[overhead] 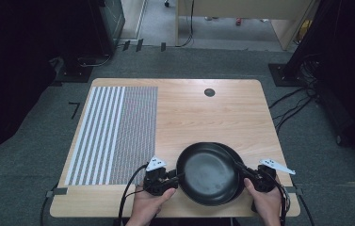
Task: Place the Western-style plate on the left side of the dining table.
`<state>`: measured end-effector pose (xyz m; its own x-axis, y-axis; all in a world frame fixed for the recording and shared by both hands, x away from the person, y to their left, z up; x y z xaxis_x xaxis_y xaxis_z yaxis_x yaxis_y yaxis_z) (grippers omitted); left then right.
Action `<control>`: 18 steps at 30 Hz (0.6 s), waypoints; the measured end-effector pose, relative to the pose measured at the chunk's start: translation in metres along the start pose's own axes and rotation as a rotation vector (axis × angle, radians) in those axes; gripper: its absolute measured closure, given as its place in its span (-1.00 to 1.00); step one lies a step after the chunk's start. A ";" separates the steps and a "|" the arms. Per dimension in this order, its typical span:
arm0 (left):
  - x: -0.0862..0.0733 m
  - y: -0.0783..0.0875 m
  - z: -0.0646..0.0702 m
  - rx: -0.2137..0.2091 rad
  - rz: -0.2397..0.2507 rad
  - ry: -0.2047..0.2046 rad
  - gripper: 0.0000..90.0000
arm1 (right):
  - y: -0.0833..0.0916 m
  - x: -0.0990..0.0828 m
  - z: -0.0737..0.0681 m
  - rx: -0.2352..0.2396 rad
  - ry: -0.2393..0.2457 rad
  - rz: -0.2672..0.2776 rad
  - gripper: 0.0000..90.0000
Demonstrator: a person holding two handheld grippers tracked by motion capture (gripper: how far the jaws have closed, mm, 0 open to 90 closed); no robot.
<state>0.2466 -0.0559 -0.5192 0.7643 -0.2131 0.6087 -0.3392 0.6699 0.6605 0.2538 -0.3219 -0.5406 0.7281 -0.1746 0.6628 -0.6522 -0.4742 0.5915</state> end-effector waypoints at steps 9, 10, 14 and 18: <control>0.000 -0.002 -0.003 -0.027 0.007 0.003 0.42 | -0.004 -0.002 0.001 0.015 -0.082 0.009 0.79; 0.000 -0.002 -0.004 -0.029 0.011 0.005 0.42 | -0.005 -0.002 0.001 0.016 -0.094 0.011 0.78; 0.001 0.001 -0.006 -0.037 0.022 -0.002 0.45 | -0.008 -0.003 0.000 0.019 -0.130 0.018 0.76; 0.001 0.002 -0.006 -0.027 0.026 -0.003 0.46 | -0.010 -0.004 0.000 0.023 -0.149 0.023 0.73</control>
<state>0.2498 -0.0509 -0.5200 0.7536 -0.1972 0.6271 -0.3441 0.6945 0.6319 0.2570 -0.3163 -0.5488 0.7371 -0.3111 0.5999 -0.6655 -0.4881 0.5646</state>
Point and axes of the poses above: each handheld gripper's, and its own axes: y roughly backward along the jaws, x roughly out of its top, z roughly to its right, the point moved 7 cm from there along -y, roughly forward along the jaws, and after that the axes turned 6 degrees about -z, right-handed, at the moved point
